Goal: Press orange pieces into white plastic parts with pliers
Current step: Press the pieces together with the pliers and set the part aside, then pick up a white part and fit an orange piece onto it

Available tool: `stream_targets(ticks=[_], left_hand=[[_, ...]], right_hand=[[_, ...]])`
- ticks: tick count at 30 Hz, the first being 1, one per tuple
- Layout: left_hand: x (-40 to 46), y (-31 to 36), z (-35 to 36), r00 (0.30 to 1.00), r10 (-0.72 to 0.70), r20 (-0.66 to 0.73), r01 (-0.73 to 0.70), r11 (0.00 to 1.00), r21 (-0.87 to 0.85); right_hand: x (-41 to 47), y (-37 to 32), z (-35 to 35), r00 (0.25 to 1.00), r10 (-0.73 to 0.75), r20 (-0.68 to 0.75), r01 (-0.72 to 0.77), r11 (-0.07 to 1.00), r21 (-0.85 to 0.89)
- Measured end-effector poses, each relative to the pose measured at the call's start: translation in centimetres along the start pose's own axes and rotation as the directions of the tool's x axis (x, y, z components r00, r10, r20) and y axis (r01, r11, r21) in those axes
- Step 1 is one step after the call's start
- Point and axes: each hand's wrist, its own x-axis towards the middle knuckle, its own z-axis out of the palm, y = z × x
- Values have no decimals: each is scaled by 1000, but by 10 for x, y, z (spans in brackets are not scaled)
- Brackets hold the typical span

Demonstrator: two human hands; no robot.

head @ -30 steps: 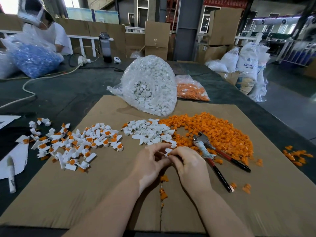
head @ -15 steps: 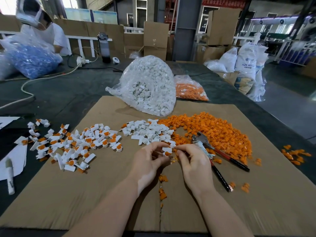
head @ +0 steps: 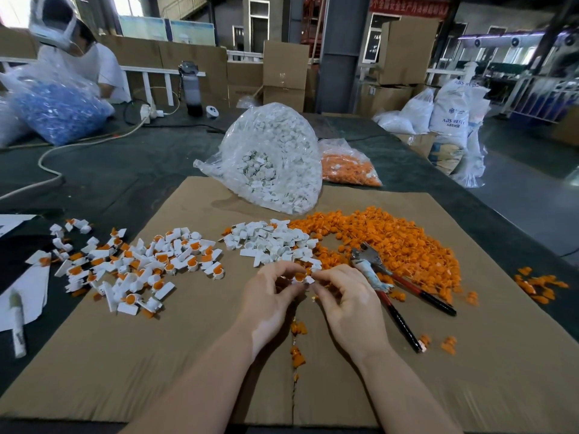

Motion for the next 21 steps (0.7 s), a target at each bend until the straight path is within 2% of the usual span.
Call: stream_targets(ticks=[5, 15, 18, 21], left_hand=[[-2, 0, 1, 1000, 9, 5, -9, 1000, -1], [-3, 1, 3, 994, 81, 78, -92, 983, 156], [-2, 1, 3, 994, 90, 65, -99, 982, 159], [0, 0, 0, 998, 9, -59, -4, 996, 86]], right_hand=[[-1, 0, -1, 1000, -14, 10, 14, 1000, 17], [0, -3, -1, 995, -19, 101, 21, 1000, -16], [0, -2, 0, 999, -7, 48, 8, 999, -32], [0, 1, 1, 995, 81, -50, -84, 995, -49]])
